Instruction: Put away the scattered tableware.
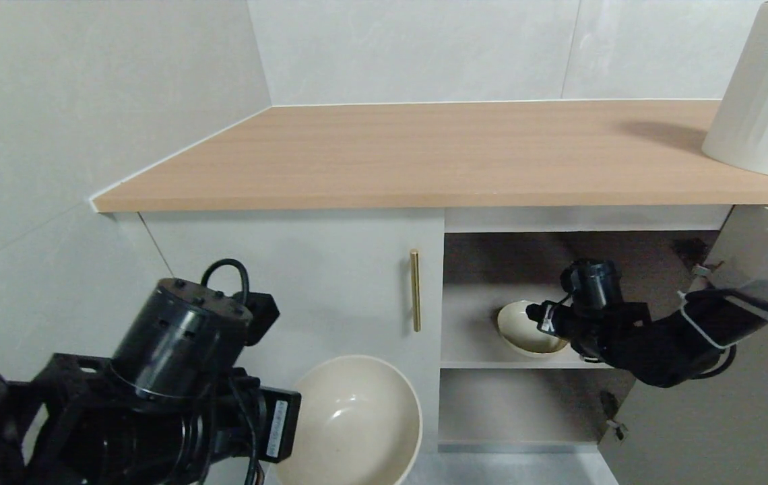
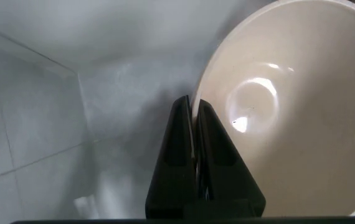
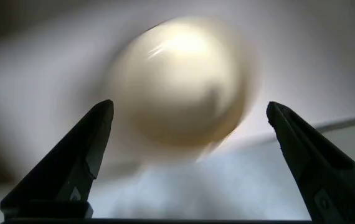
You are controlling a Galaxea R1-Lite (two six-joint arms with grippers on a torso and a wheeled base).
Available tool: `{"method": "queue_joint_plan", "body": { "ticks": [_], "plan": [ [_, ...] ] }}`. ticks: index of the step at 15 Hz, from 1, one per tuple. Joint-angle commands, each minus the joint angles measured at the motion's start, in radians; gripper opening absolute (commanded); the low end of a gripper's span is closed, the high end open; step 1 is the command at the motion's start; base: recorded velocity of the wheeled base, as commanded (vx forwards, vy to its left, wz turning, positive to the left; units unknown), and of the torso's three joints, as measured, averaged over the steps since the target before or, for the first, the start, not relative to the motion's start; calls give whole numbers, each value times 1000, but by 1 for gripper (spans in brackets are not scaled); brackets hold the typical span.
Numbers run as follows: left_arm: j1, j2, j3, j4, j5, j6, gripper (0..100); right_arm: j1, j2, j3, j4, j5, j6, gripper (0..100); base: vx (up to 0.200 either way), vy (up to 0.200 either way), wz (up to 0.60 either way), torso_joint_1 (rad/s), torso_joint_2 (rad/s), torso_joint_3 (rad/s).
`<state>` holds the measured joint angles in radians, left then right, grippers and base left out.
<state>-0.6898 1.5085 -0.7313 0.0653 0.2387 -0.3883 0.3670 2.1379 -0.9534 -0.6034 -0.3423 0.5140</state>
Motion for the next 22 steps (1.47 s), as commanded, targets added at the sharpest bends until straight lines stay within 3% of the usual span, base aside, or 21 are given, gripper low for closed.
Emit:
{"method": "queue_joint_plan", "body": {
  "ticks": [1,4,6,7,9,16,22],
  "plan": [
    [-56,73,12,-1,28,17,0,124,-308,145,100,172,-52,100,0,0,0,0,0,0],
    [-100,121,9,-2,36,32,0,247,-495,257,172,333,-158,100,0,0,0,0,0,0],
    [-128,137,0,-9,36,32,0,306,-515,297,183,339,-195,100,0,0,0,0,0,0],
    [-142,144,0,-61,47,31,0,348,-500,337,183,344,-244,100,0,0,0,0,0,0],
    [-143,168,4,-134,106,28,0,385,-463,352,183,361,-255,100,0,0,0,0,0,0],
    [-185,226,6,-191,188,20,0,440,-421,360,177,364,-255,100,0,0,0,0,0,0],
    [-215,226,7,-213,194,5,0,443,-322,355,80,356,-249,100,0,0,0,0,0,0]
  ]
}}
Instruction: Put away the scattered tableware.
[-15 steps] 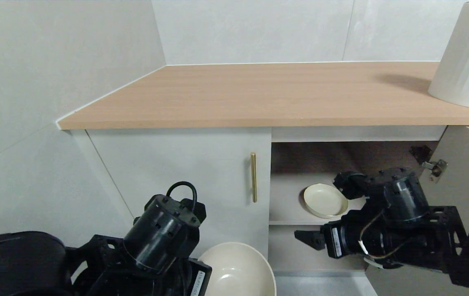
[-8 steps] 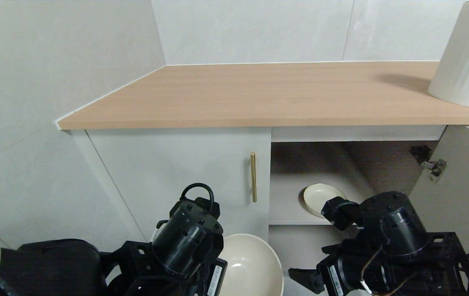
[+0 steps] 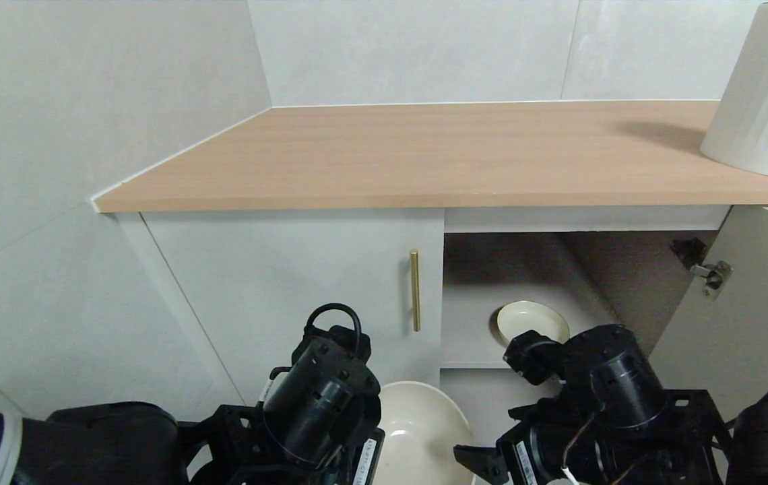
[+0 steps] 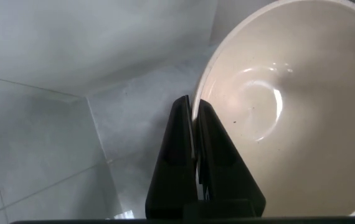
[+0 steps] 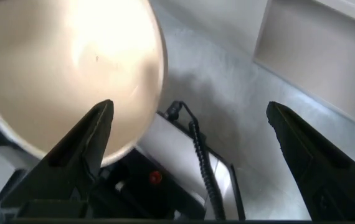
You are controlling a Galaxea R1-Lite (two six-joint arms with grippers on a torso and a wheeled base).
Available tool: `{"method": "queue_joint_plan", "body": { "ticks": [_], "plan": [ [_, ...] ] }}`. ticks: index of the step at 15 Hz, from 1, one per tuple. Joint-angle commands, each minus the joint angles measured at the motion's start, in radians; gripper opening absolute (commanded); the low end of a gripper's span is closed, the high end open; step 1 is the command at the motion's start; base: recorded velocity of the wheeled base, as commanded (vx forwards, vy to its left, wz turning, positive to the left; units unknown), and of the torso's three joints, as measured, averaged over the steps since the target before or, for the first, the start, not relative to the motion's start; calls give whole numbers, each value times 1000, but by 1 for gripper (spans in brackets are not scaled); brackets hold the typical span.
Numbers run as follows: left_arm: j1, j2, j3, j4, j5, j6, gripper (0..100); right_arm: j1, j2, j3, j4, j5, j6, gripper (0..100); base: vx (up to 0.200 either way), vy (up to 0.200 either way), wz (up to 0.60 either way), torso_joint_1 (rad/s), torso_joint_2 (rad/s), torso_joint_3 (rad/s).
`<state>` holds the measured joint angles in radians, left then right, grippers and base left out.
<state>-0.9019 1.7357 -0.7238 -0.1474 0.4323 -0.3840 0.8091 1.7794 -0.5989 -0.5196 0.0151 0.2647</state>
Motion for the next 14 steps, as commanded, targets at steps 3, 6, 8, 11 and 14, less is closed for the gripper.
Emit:
{"method": "queue_joint_plan", "body": {
  "ticks": [3,6,8,11,14],
  "plan": [
    [-17,1,3,0,0,1,0,1,54,2,-27,-3,1,0,0,0,0,0,0,0],
    [-20,-1,3,0,0,1,0,4,55,2,-27,0,4,0,0,0,0,0,0,0],
    [-23,-1,3,0,0,1,0,8,55,2,-27,2,4,0,0,0,0,0,0,0],
    [-23,-1,3,0,2,1,0,8,55,2,-27,3,4,0,0,0,0,0,0,0],
    [-25,2,11,2,22,4,0,8,55,5,-27,3,2,0,0,0,0,0,0,0]
  ]
}}
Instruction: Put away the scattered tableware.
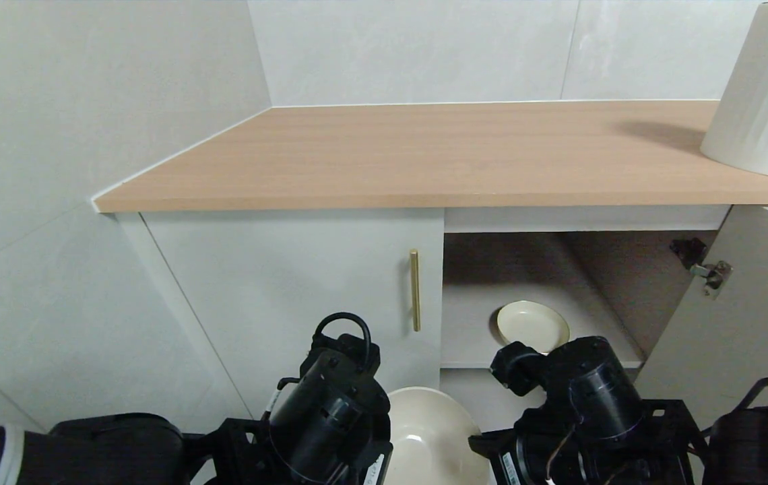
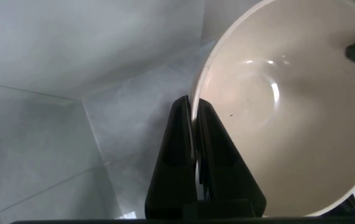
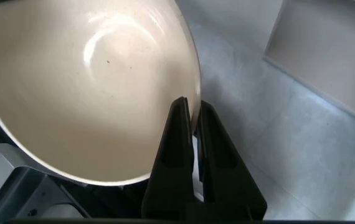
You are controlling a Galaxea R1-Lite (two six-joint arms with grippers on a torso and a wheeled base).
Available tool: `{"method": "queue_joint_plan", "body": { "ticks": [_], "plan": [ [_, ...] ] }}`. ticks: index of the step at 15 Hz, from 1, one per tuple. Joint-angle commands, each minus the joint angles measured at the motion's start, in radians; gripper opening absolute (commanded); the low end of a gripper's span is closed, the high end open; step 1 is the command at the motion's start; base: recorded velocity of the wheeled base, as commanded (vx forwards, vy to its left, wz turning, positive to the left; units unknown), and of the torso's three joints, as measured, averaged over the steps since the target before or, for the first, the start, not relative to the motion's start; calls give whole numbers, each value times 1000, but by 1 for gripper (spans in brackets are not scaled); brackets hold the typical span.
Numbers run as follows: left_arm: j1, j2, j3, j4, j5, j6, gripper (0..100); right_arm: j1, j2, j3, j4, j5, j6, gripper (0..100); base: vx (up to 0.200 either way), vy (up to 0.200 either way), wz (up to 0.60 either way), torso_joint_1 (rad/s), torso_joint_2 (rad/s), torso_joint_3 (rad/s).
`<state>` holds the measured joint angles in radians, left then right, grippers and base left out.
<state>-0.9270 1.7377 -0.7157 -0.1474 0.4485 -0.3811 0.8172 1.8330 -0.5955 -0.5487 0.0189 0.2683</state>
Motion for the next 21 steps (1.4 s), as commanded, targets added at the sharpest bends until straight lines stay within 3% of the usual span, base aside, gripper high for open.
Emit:
{"method": "queue_joint_plan", "body": {
  "ticks": [1,5,7,13,17,21],
  "plan": [
    [-4,0,1,2,9,-1,100,0,2,2,3,-1,-1,0,0,0,0,0,0,0],
    [-4,-7,-1,0,19,-2,100,0,2,10,3,-1,-3,0,0,0,0,0,0,0],
    [-3,-15,-1,-1,56,-4,100,-7,3,8,4,-8,-3,0,0,0,0,0,0,0],
    [34,-86,19,-46,68,-2,100,-294,68,-49,4,-11,2,0,0,0,0,0,0,0],
    [47,-136,24,-66,67,-2,100,-383,135,-125,6,-25,114,0,0,0,0,0,0,0],
    [50,-133,29,-66,67,1,100,-432,173,-202,9,-116,233,0,0,0,0,0,0,0]
  ]
}}
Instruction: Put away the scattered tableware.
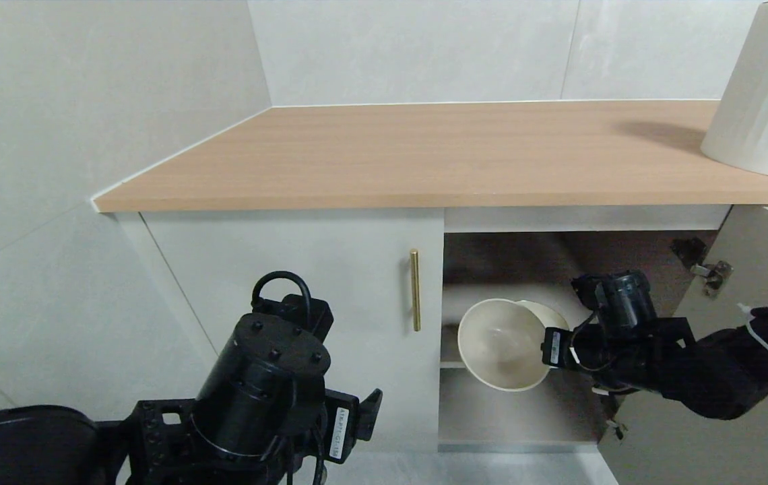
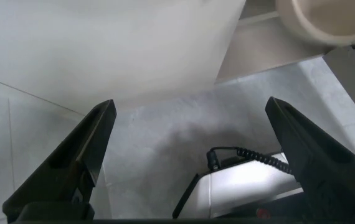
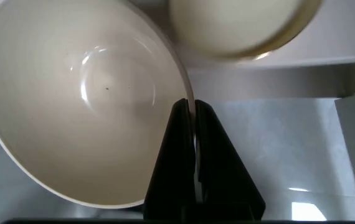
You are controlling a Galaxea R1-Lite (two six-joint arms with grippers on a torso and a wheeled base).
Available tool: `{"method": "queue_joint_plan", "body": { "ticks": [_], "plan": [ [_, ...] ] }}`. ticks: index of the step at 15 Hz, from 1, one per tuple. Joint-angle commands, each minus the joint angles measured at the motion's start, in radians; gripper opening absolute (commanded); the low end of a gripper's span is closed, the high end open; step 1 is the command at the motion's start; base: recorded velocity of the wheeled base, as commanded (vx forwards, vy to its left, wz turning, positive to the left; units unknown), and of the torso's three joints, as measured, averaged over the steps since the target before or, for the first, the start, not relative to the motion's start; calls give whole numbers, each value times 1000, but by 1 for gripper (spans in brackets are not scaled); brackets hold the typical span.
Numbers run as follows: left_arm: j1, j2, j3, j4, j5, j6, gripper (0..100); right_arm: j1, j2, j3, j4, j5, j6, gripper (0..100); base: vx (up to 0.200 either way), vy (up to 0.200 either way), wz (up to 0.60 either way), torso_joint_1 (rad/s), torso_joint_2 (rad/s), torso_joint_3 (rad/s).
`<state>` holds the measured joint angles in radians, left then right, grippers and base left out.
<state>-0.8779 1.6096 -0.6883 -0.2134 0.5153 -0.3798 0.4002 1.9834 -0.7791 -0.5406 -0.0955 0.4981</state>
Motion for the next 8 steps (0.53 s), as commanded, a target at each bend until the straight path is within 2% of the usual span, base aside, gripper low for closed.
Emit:
{"method": "queue_joint_plan", "body": {
  "ticks": [1,4,8],
  "plan": [
    [0,-7,1,0,0,1,100,-37,32,-35,1,-12,27,0,0,0,0,0,0,0],
    [0,1,3,0,0,1,100,-73,71,-94,4,-79,96,0,0,0,0,0,0,0],
    [0,3,3,2,0,1,100,-118,112,-149,4,-101,163,0,0,0,0,0,0,0]
  ]
}}
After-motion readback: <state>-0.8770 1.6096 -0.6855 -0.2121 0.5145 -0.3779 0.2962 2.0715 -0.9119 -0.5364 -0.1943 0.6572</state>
